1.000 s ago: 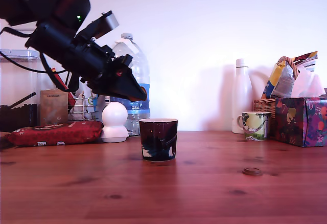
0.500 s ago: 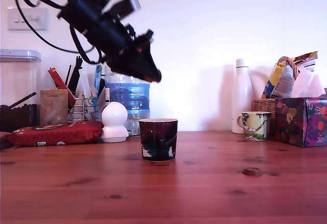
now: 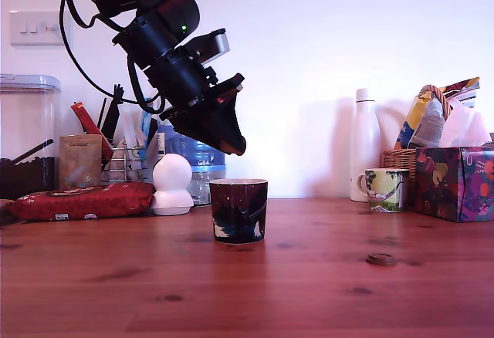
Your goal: Pick up the coffee capsules from the table one by one and drop them inside the nearest coffee cup
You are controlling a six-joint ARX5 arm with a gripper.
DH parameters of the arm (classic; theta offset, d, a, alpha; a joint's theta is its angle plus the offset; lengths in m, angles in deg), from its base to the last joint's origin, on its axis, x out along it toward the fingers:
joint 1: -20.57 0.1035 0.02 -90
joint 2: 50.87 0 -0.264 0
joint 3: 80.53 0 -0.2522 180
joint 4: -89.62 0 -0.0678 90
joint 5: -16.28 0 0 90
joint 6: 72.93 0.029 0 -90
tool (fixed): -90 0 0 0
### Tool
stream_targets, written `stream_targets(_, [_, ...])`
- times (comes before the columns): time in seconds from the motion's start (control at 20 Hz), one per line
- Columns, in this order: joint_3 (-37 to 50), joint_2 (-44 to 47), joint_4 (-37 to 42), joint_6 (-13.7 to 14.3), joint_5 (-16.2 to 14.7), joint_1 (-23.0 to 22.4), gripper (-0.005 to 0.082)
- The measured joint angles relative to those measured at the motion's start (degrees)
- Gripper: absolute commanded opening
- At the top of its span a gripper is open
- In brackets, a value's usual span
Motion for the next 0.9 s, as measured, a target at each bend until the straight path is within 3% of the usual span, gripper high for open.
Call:
stream_targets(0.65, [0.0,1.7,-0.55,0.0,0.09,-0.68,0.0237])
stream_targets(0.7, [0.0,1.7,-0.42,0.0,0.07,-0.68,0.0324])
stream_targets(0.8, [0.0,1.7,0.17,-0.02,0.0,-0.7,0.0608])
stream_targets(0.85, [0.0,1.7,0.57,-0.02,0.09,-0.68,0.0674])
stream_targets(0.9, [0.0,1.7,0.66,-0.02,0.13,-0.68,0.0679])
